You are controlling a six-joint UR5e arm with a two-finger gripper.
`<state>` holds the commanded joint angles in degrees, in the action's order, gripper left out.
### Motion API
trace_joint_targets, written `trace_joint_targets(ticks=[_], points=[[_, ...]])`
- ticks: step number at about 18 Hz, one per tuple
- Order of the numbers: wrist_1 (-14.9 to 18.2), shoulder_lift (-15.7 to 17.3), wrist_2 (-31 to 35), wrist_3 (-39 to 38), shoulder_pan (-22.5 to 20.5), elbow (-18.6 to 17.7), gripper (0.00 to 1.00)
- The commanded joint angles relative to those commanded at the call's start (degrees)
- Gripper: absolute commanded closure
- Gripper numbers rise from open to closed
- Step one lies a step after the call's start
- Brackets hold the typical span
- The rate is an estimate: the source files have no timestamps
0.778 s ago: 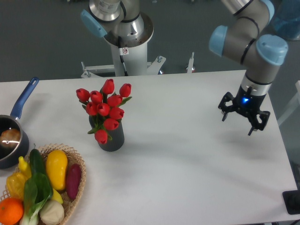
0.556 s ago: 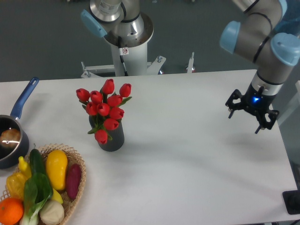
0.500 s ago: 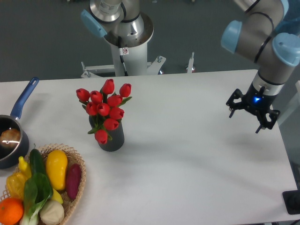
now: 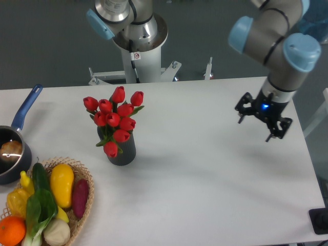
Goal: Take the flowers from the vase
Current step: 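Move the open gripper across the table toward the red tulips, then lower the gripper onto the tulip stems above the vase and close it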
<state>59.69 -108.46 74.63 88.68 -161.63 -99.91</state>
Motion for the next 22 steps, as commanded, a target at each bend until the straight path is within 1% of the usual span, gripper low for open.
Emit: trace_joint_targets(ticks=[1, 2, 4, 6, 7, 9, 10, 12, 13, 15, 16, 18, 19, 20, 22], points=[[-0.28, 1.14, -0.54, 0.09, 0.17, -1.94, 0.00], [-0.19, 2.10, -0.63, 0.00, 0.61, -2.92, 0.00], [0.25, 3.86, -0.37, -0.53, 3.06, -3.28, 0.00], [0.51, 5.71, -1.42, -0.53, 4.39, -3.72, 0.00], [0.86, 6.94, -2.29, -0.53, 5.87, -4.33, 0.00], [3.23, 10.01, -4.57, -0.44, 8.16, -7.30, 0.00], [3.32, 11.68, -5.98, -0.35, 9.74, -8.28, 0.00], [4.03, 14.06, -6.34, -0.26, 11.68, -8.55, 0.00], [6.20, 15.37, -6.69, -0.17, 11.78, -8.90, 0.00], [16.19, 21.24, -6.61, 0.35, 13.18, -8.38, 0.00], [19.20, 24.15, -6.69, 1.05, 12.66, -8.38, 0.00], [22.99, 28.72, -6.96, 1.58, 11.17, -8.81, 0.00], [25.97, 30.05, -7.92, 1.58, 9.42, -8.81, 0.00], [28.52, 30.58, -10.71, 1.67, 7.58, -8.90, 0.00], [30.56, 30.07, -19.57, 1.15, 7.12, -10.04, 0.00]])
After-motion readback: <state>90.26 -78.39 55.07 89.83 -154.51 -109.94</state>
